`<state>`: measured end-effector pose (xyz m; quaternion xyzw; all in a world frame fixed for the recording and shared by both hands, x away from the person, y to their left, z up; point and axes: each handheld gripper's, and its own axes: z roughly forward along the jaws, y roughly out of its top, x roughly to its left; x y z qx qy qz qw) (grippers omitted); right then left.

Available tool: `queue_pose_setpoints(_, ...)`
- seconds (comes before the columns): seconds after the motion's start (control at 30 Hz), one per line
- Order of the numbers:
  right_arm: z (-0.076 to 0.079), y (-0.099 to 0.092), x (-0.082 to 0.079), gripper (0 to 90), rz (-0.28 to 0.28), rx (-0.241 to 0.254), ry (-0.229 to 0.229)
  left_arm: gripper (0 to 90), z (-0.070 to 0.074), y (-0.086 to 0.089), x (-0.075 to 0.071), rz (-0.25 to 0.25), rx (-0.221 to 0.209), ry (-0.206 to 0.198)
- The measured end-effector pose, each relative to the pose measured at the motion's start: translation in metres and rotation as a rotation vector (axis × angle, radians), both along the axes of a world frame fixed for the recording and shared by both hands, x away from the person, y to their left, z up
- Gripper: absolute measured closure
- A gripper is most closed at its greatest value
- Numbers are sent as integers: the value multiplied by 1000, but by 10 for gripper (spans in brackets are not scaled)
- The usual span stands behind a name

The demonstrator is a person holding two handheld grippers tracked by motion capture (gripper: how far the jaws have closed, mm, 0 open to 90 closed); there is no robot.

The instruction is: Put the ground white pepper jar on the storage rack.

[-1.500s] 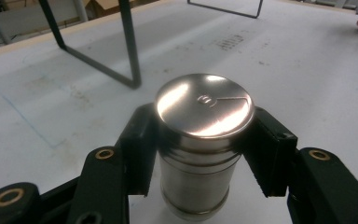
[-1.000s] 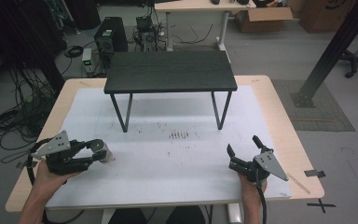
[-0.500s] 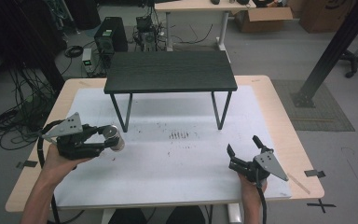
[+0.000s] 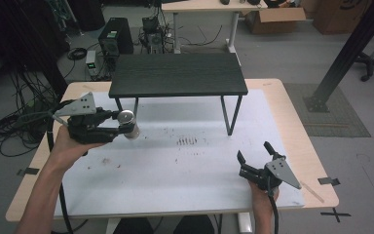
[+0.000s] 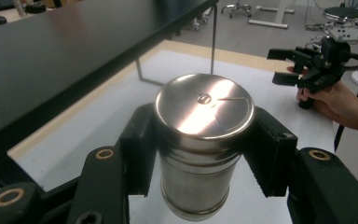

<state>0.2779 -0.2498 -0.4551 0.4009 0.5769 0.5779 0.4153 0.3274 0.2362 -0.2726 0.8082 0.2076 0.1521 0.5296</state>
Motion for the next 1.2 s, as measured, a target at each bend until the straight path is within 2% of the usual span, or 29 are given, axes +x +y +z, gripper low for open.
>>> queue_pose_setpoints(0.23,0,0,0,37,0,0,-1,492,18,-11,14,-6,-9,-11)
queue_pose_setpoints(0.47,0,0,0,37,0,-1,0,492,38,-23,27,-17,4,-31)
queue_pose_setpoints(0.73,0,0,0,37,-1,-1,0,492,52,-31,37,-27,6,-39)
queue_pose_setpoints(1.2,0,0,0,37,0,0,-2,491,76,-51,70,-38,35,-33)
